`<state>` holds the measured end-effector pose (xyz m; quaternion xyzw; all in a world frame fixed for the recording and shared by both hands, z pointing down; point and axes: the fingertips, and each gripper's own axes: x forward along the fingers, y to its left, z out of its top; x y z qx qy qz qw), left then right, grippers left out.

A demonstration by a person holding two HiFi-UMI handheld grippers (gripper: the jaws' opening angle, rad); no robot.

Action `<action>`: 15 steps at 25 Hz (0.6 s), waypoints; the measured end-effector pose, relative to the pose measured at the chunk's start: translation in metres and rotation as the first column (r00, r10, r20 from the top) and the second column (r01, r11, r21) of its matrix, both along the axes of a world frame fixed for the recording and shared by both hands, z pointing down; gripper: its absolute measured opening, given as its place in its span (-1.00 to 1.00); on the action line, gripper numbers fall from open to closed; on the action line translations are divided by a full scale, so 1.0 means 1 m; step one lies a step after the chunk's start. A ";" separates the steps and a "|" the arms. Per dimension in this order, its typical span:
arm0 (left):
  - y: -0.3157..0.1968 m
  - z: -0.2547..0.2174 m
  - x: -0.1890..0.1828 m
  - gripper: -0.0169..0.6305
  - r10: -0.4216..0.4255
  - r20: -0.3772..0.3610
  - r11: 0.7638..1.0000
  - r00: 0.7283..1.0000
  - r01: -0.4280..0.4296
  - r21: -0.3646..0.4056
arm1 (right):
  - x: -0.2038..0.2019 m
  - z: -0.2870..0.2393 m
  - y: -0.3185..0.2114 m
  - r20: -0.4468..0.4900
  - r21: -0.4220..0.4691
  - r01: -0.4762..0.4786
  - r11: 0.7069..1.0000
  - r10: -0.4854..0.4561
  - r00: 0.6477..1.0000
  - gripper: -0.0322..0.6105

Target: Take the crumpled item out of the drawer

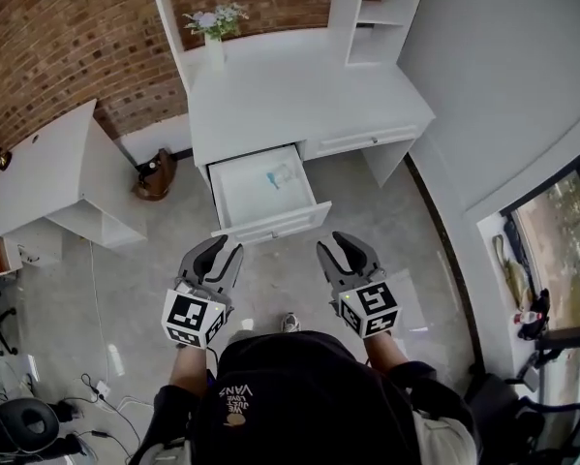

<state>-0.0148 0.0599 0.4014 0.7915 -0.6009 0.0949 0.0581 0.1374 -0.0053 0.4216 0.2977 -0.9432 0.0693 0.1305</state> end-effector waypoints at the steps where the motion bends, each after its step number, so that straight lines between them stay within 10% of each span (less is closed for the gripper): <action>1: -0.006 0.001 0.000 -0.64 -0.007 0.001 1.000 1.000 0.007 -0.002 | -0.001 0.002 -0.006 -0.007 -0.008 0.014 1.000 -0.014 1.000 -0.53; 15: -0.078 0.031 -0.046 -0.64 0.008 -0.041 0.999 0.999 -0.010 -0.051 | -0.056 0.035 -0.070 -0.049 -0.079 0.005 0.997 -0.009 0.999 -0.53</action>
